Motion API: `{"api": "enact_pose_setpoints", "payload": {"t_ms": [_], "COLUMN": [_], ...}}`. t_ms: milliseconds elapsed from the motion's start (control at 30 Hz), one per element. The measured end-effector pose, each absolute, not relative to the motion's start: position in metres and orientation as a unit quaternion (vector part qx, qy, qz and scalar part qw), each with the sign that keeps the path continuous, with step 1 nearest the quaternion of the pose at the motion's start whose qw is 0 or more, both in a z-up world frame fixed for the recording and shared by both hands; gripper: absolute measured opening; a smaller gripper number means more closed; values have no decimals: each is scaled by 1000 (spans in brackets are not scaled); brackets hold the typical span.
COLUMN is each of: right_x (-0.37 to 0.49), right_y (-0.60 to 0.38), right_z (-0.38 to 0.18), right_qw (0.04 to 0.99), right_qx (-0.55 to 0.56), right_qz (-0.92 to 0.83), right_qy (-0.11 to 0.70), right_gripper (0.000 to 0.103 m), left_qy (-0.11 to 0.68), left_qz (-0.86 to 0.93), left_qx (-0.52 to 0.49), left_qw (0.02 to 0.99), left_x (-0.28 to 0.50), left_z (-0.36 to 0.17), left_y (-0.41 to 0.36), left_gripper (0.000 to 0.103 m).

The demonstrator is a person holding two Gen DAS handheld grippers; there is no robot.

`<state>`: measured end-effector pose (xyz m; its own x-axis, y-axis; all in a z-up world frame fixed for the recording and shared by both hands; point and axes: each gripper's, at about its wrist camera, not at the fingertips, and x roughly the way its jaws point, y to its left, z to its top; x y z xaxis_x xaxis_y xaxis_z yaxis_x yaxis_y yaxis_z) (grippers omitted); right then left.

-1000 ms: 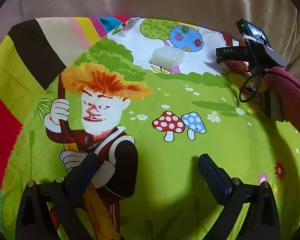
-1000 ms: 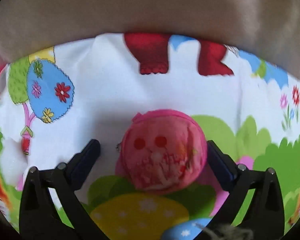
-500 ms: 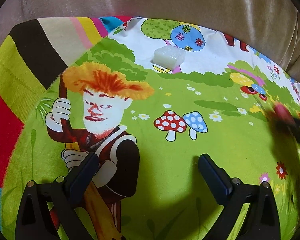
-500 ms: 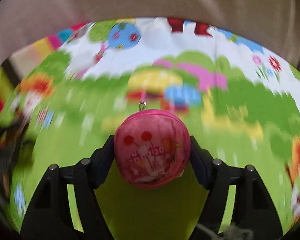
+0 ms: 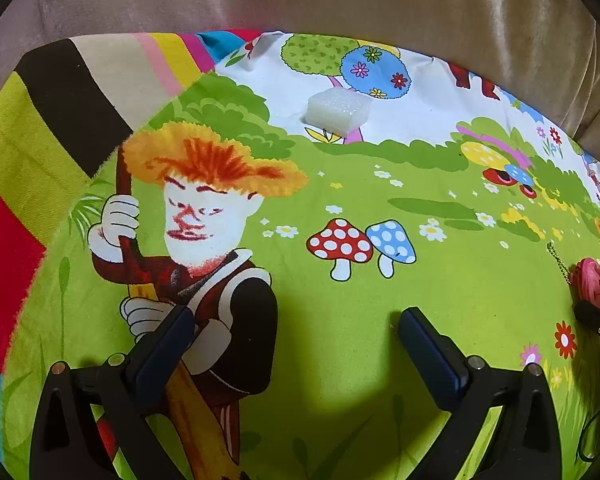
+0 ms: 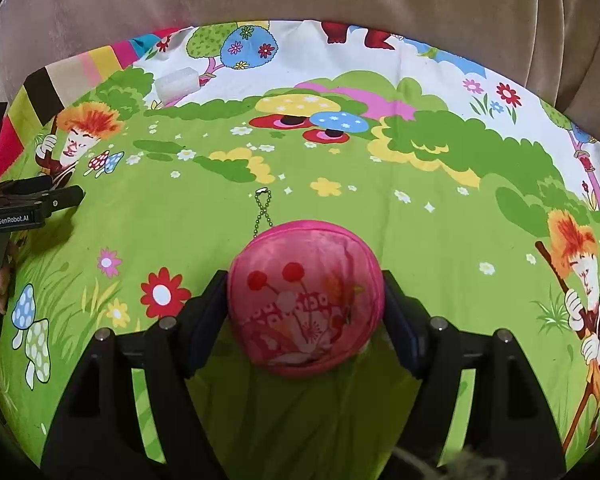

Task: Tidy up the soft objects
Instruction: 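Grasp the pink round pouch with the right tool while the left tool grasps the white foam block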

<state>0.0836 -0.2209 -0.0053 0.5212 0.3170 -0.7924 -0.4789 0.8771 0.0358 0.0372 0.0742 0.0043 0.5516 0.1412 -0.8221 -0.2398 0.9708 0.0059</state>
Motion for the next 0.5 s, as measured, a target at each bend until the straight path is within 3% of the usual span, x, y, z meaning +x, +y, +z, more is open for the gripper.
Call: {"api": "enact_pose_setpoints", "payload": {"t_ms": [200, 500], "right_x": [85, 86], "right_y": [-219, -219], "right_z": [-6, -7], "right_qw": [867, 867], "right_qx": [-93, -92], "right_qz": [229, 230], "right_qy": [432, 433], "right_gripper": [77, 77], "left_qy": [501, 483], "left_qz": [92, 75], "left_qx": [-42, 18], "left_qw": [859, 872], "left_x": [98, 231], "left_z": [5, 3], "left_y": [69, 72], "left_gripper": [103, 103]}}
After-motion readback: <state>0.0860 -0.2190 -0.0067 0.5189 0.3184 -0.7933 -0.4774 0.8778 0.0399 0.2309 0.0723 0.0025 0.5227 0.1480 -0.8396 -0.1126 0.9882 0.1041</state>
